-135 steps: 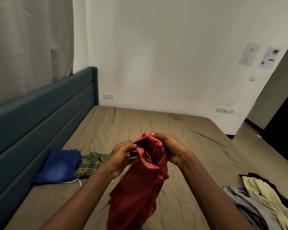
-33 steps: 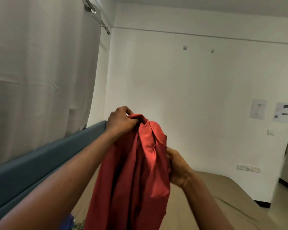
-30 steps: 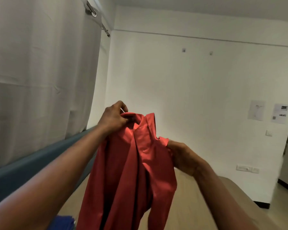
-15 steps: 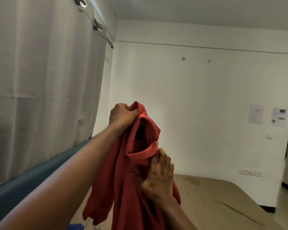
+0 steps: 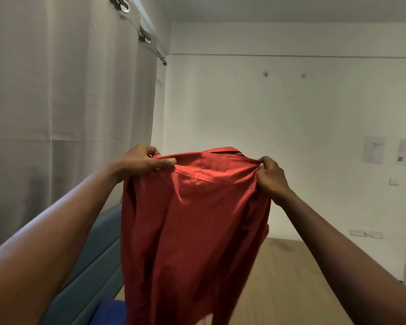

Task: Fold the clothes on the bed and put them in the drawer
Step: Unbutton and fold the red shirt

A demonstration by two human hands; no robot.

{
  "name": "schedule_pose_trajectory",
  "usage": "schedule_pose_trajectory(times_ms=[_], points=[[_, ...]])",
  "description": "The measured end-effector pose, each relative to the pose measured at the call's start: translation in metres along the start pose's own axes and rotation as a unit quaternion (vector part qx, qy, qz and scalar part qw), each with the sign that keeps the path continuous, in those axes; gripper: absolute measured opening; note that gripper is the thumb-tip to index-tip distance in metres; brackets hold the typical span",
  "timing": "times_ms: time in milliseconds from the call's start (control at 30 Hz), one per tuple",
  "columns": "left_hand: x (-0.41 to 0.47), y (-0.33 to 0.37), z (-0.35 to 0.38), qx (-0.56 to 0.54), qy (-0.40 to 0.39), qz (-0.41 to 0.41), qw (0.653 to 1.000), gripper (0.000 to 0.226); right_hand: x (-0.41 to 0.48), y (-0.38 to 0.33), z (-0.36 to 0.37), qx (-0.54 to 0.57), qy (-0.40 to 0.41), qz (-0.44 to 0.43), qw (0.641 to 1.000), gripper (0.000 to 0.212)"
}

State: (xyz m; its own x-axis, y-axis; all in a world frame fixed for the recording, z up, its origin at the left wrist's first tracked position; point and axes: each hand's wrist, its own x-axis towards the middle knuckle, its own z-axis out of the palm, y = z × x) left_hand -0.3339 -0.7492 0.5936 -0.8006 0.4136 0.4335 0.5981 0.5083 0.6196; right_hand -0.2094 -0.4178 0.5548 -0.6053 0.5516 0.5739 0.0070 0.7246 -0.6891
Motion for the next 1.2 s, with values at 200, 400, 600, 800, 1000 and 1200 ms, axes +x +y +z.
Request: schedule_pose_trajectory(times_ms=[200,400,600,800,1000,1200], points=[[-0.044,-0.024,-0.018,0.019,0.102,0.071,0.992,0.022,-0.035,-0.015,-0.036,-0.204,-0.141,-0.209,0.946,0.067],[-0.105,-0.02,-0.022,-0.037,-0.063,-0.003,0.997,0.021,-0.051,0.011,-0.09,-0.247,-0.083,-0.236,0.936,0.016],[-0.178,0.013,0.04,-0.149,-0.076,-0.019,0.986,0.02,-0.137,0.077,-0.13,-0.087,-0.03,-0.007,0.996,0.015],[-0.209,0.023,0.051,-0.174,-0.224,-0.071,0.956,0.069,-0.188,0.103,-0.18,-0.105,-0.086,0.015,0.991,0.011],[-0.222,0.017,0.049,-0.123,-0.345,-0.059,0.929,0.065,-0.215,0.1,-0.225,-0.033,-0.256,0.072,0.964,0.033],[-0.248,0.024,0.054,-0.037,-0.459,-0.095,0.882,0.027,-0.234,0.1,-0.253,0.085,-0.349,0.184,0.915,0.012]])
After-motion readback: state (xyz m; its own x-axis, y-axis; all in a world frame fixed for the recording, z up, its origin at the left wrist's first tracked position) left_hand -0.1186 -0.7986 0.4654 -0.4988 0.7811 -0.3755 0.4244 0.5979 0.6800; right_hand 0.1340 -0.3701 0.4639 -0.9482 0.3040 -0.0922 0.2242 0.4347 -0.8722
